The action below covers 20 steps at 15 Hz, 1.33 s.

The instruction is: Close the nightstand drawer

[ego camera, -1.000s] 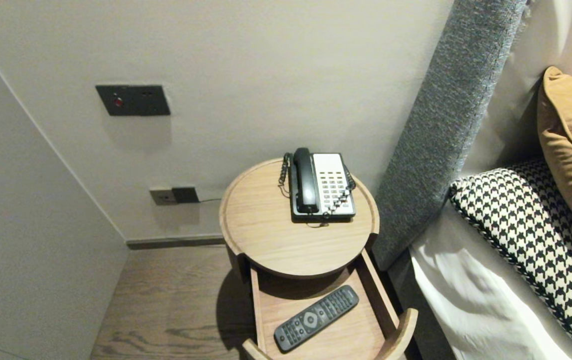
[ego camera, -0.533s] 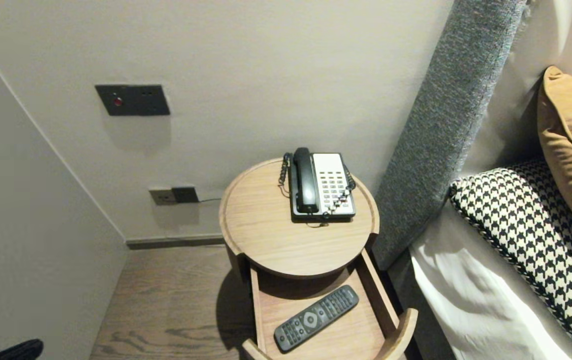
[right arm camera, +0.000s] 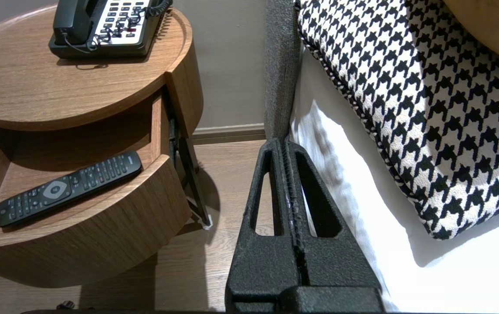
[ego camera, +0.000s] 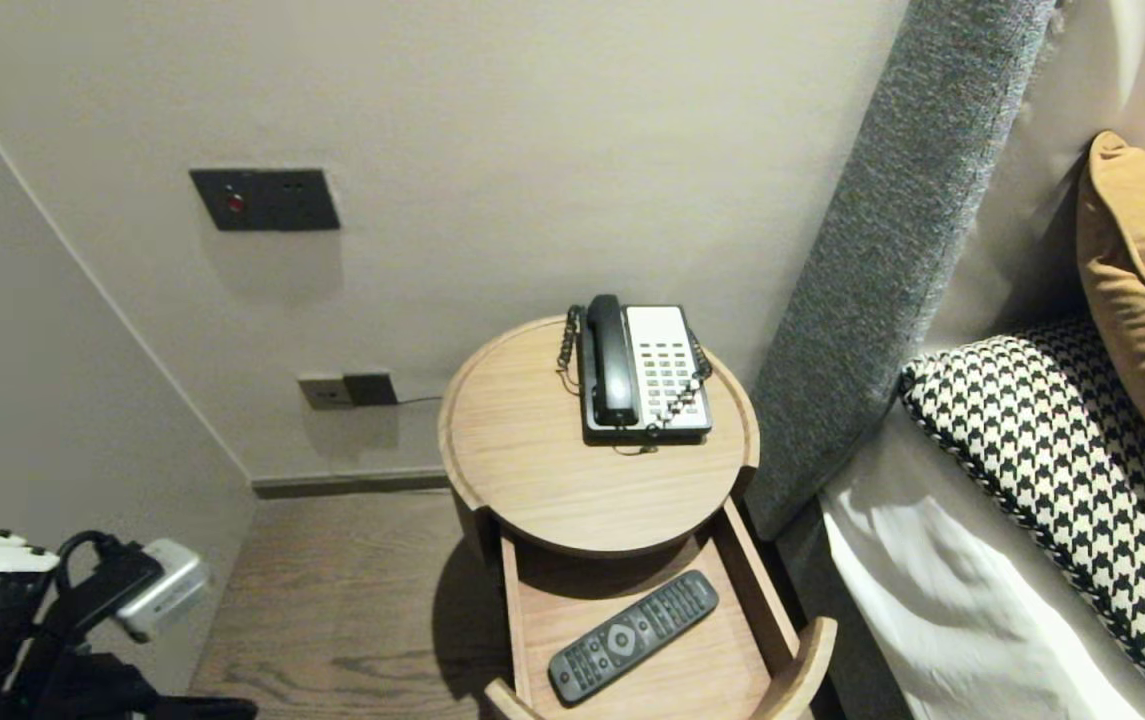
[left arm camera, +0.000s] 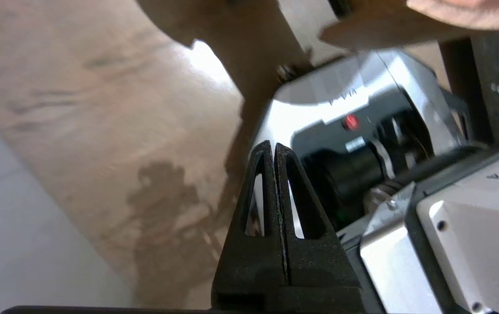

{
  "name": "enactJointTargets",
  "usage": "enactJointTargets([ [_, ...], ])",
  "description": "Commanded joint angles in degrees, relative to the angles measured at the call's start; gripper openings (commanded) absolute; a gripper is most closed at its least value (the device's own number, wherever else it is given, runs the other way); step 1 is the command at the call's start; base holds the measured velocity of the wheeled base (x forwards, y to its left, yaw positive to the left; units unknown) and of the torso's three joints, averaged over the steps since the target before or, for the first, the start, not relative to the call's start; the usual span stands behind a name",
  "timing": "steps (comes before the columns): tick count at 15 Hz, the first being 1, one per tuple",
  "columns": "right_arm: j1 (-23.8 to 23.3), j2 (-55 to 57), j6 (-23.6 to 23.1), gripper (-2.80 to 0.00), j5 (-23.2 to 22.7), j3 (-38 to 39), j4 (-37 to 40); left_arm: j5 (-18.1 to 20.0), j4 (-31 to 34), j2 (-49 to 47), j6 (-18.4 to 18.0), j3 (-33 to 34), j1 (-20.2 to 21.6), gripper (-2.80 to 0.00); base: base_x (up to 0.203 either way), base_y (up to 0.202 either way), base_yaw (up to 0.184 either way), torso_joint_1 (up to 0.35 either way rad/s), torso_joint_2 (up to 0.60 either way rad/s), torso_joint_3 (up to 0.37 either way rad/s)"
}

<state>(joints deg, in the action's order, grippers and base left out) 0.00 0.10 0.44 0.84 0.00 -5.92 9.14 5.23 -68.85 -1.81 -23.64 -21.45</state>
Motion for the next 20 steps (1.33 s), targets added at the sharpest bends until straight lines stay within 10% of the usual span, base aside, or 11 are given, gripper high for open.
enactJointTargets([
  [1, 0.0, 0.0, 0.0, -2.8, -0.1, 2.3, -0.1, -0.2, -1.2, -8.2, 0.6, -0.4, -2.9, -2.8, 0.0, 0.0, 0.0, 0.0, 0.0, 0.0],
  [11, 0.0, 0.0, 0.0, -2.8, -0.1, 2.3, -0.1, -4.6, -10.3, -29.2, 13.7, -8.9, -23.1, -2.8, 0.0, 0.0, 0.0, 0.0, 0.0, 0.0],
  [20, 0.0, 0.0, 0.0, -2.8, -0.1, 2.3, -0.1, -9.4, -14.5, -35.6, 16.6, -11.1, -28.6, -2.8, 0.0, 0.0, 0.0, 0.0, 0.0, 0.0],
])
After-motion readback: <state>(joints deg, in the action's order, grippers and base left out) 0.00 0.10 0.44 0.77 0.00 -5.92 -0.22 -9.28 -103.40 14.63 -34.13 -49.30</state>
